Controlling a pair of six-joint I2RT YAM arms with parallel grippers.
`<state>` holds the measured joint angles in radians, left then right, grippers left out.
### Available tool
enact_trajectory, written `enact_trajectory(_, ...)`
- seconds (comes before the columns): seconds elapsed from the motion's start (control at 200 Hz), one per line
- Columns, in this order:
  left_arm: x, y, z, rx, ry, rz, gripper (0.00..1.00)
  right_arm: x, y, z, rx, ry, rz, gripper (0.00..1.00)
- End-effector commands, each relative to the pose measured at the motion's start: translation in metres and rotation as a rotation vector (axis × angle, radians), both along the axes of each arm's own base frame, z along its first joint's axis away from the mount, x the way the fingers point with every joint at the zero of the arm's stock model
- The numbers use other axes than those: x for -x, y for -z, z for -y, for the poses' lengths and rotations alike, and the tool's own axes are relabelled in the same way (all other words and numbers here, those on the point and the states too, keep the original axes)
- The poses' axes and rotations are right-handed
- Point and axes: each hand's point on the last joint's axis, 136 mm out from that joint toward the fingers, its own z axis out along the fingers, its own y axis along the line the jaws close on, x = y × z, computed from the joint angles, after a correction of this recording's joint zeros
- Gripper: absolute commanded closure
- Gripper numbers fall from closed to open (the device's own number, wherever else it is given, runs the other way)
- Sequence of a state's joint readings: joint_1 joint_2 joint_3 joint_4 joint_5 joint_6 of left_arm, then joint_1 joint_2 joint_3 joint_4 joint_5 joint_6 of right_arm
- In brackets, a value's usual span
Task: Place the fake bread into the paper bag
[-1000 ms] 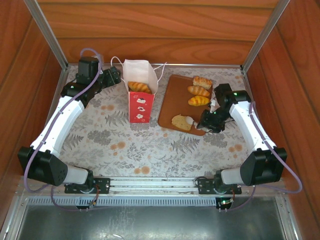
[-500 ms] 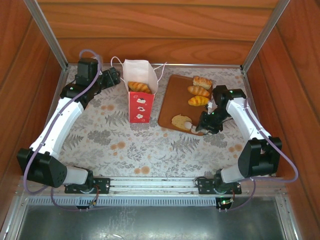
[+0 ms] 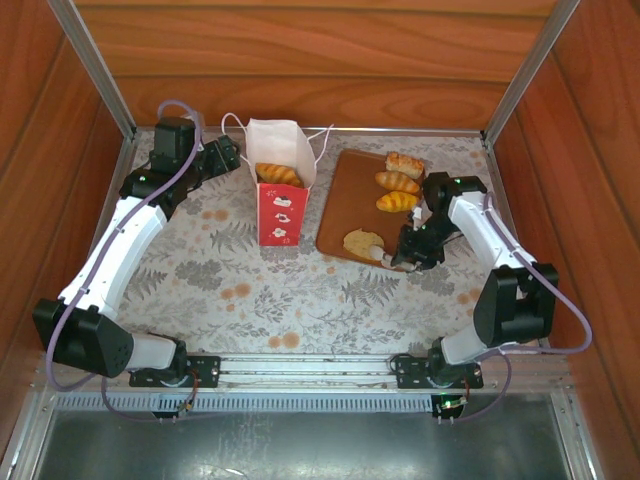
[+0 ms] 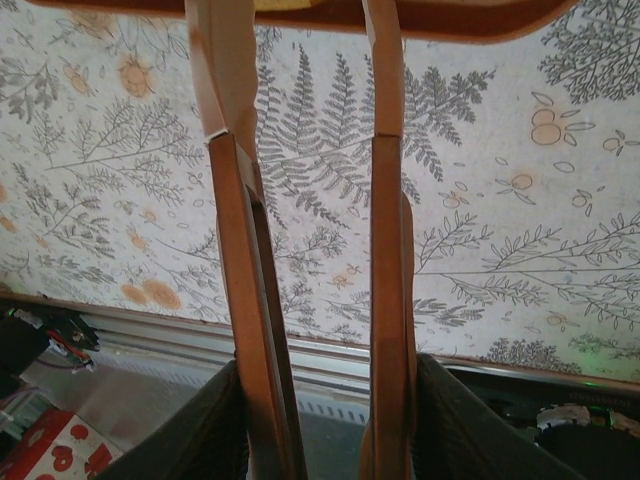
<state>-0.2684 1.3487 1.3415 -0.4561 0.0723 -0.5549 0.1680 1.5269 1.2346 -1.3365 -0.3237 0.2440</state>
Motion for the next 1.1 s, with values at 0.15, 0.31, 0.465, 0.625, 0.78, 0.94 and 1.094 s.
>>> enact_trajectory(0.15, 0.001, -0.009, -0.007, -0.004, -0.024, 0.032, 0.15, -0.012, 0.004, -0.001, -0.013, -0.009, 0.004, 0.60)
enact_trajectory(0.31, 0.001, -0.011, -0.008, -0.005, -0.026, 0.036, 0.15, -0.013, 0.003, -0.002, -0.021, -0.007, 0.015, 0.67)
enact_trajectory(0.465, 0.004, -0.014, -0.011, -0.006, -0.036, 0.047, 0.15, -0.014, -0.003, -0.002, -0.022, -0.004, 0.043, 0.73)
enact_trajectory(0.625, 0.008, -0.016, -0.015, -0.008, -0.045, 0.054, 0.15, -0.014, -0.011, 0.000, -0.017, -0.005, 0.069, 0.74)
enact_trajectory(0.78, 0.010, -0.020, -0.019, -0.004, -0.051, 0.064, 0.15, -0.013, -0.023, 0.004, 0.003, -0.017, 0.118, 0.74)
enact_trajectory(0.94, 0.011, -0.027, -0.020, 0.014, -0.051, 0.075, 0.15, -0.011, -0.037, 0.010, 0.028, -0.023, 0.170, 0.74)
enact_trajectory(1.094, 0.014, -0.038, -0.017, 0.037, -0.036, 0.095, 0.16, -0.010, -0.057, 0.017, 0.068, -0.025, 0.229, 0.74)
